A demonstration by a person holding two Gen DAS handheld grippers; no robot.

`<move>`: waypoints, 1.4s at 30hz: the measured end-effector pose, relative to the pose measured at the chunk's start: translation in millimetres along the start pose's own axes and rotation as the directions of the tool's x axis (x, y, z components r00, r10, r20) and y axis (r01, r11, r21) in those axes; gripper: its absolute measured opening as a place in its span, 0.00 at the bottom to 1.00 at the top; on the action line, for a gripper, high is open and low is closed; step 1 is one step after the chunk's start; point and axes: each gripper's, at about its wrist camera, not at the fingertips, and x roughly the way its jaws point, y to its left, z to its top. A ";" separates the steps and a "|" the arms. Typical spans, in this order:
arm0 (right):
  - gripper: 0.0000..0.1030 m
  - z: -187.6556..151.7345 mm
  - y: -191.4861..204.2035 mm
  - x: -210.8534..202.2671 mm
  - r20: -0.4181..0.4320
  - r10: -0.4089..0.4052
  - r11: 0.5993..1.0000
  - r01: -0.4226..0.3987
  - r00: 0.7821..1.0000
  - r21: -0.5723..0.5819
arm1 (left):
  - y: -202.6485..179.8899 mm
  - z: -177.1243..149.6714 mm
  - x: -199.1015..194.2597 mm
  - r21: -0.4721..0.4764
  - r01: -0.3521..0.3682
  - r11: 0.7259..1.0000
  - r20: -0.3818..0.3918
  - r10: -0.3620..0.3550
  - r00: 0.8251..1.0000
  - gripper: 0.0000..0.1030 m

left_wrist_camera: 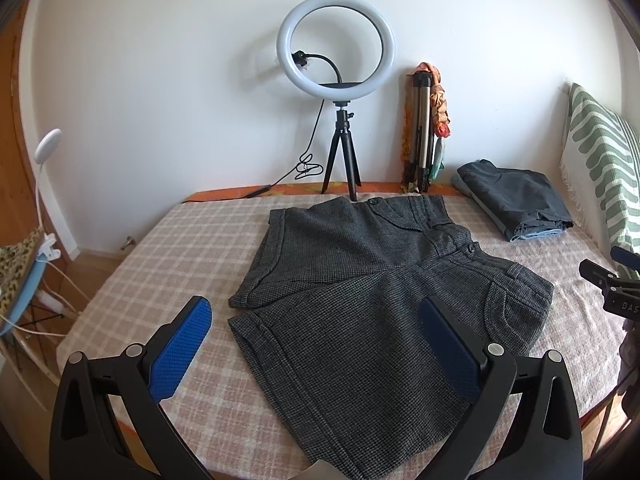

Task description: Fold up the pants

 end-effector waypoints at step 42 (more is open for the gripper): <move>0.99 0.1 -1.4 -0.8 0.003 0.023 1.000 -0.023 1.000 0.000 | 3.6 0.9 1.4 -0.002 0.000 1.000 -0.008 0.000 1.000 1.00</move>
